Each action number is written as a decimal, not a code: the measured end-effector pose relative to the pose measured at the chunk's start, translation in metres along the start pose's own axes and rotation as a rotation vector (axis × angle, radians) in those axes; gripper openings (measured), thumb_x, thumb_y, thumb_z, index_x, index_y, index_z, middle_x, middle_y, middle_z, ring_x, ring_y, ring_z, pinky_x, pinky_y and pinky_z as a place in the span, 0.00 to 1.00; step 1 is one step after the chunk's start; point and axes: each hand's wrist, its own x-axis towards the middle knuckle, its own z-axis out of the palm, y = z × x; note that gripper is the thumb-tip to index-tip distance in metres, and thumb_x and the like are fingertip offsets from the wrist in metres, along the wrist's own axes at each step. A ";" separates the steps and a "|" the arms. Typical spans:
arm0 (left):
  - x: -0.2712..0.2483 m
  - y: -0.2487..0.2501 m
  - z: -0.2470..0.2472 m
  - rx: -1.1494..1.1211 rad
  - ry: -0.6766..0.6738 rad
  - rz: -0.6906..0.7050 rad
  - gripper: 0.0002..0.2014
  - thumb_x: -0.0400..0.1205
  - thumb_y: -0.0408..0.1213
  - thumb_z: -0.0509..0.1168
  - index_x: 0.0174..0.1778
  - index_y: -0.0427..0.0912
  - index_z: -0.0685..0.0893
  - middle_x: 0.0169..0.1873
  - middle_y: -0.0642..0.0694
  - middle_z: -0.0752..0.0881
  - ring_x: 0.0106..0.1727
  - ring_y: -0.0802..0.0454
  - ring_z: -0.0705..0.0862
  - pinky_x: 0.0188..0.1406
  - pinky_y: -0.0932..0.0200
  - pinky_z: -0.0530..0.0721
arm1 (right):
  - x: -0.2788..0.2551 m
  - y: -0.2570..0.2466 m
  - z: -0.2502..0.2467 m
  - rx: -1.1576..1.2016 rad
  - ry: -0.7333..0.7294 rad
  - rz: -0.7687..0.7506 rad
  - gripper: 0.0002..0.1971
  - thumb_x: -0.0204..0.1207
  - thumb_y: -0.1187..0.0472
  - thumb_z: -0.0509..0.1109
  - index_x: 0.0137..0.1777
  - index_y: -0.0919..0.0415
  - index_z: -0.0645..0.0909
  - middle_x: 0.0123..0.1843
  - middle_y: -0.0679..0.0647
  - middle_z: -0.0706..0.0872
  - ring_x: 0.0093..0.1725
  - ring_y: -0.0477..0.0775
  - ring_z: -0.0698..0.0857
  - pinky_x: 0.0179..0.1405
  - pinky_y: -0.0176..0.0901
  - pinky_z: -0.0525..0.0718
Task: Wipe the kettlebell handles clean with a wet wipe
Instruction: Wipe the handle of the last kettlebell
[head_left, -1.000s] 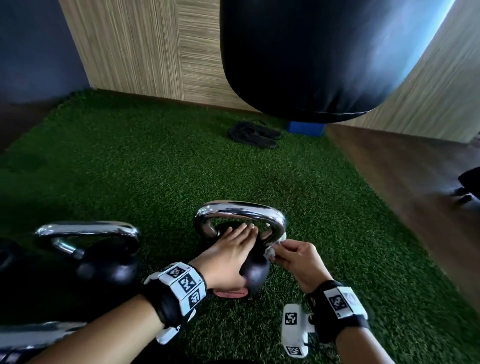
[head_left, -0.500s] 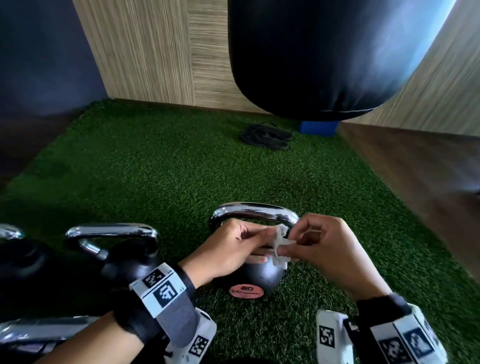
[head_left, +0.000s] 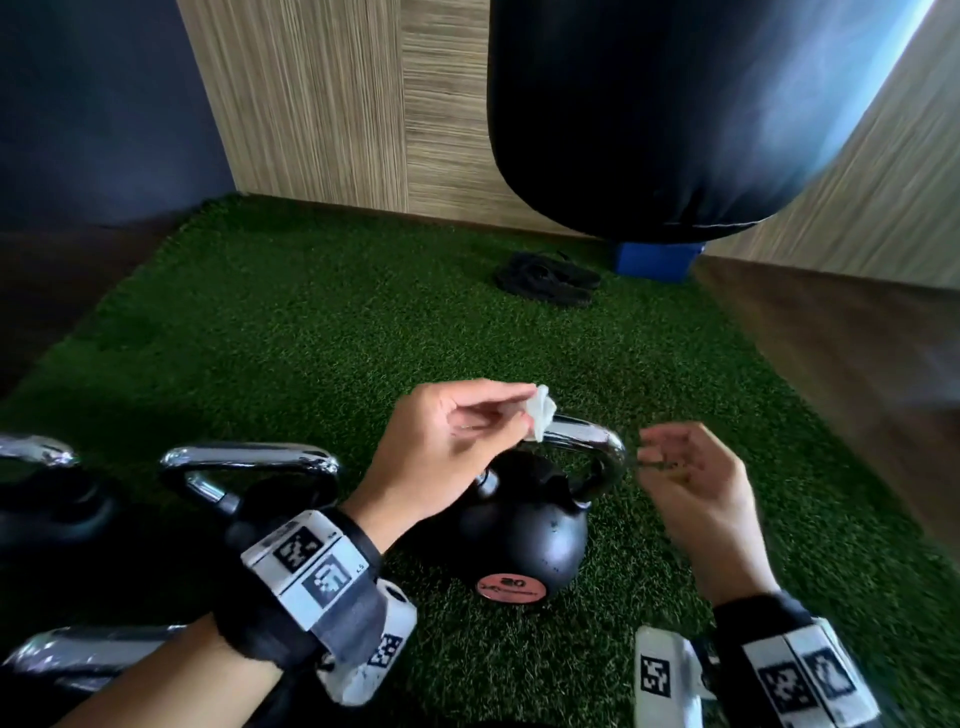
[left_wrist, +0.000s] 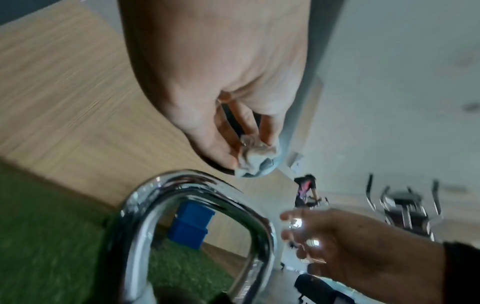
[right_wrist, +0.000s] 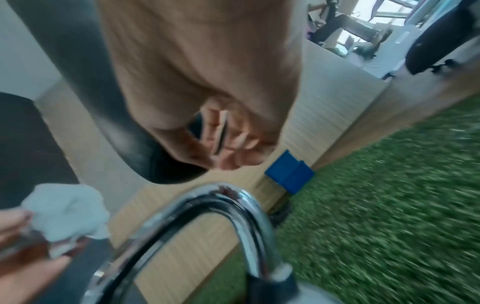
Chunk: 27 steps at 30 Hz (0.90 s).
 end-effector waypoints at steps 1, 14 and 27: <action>0.002 0.000 -0.001 0.117 0.047 0.088 0.15 0.80 0.40 0.76 0.63 0.45 0.93 0.53 0.51 0.94 0.53 0.54 0.94 0.54 0.57 0.92 | 0.002 0.013 0.005 -0.029 -0.028 0.149 0.18 0.69 0.61 0.81 0.56 0.43 0.84 0.50 0.47 0.91 0.40 0.45 0.89 0.32 0.41 0.84; 0.015 -0.010 0.001 0.665 -0.029 0.250 0.06 0.84 0.38 0.73 0.50 0.52 0.96 0.62 0.55 0.92 0.67 0.68 0.85 0.71 0.62 0.83 | 0.005 0.087 0.074 0.010 -0.080 0.252 0.14 0.66 0.44 0.85 0.44 0.51 0.91 0.39 0.44 0.94 0.43 0.50 0.94 0.48 0.54 0.92; -0.014 -0.045 -0.024 0.365 0.210 0.057 0.14 0.81 0.36 0.76 0.63 0.42 0.91 0.61 0.53 0.91 0.63 0.63 0.89 0.62 0.54 0.91 | 0.001 0.094 0.075 0.090 -0.111 0.220 0.16 0.62 0.36 0.83 0.47 0.39 0.90 0.43 0.40 0.94 0.43 0.39 0.92 0.49 0.48 0.91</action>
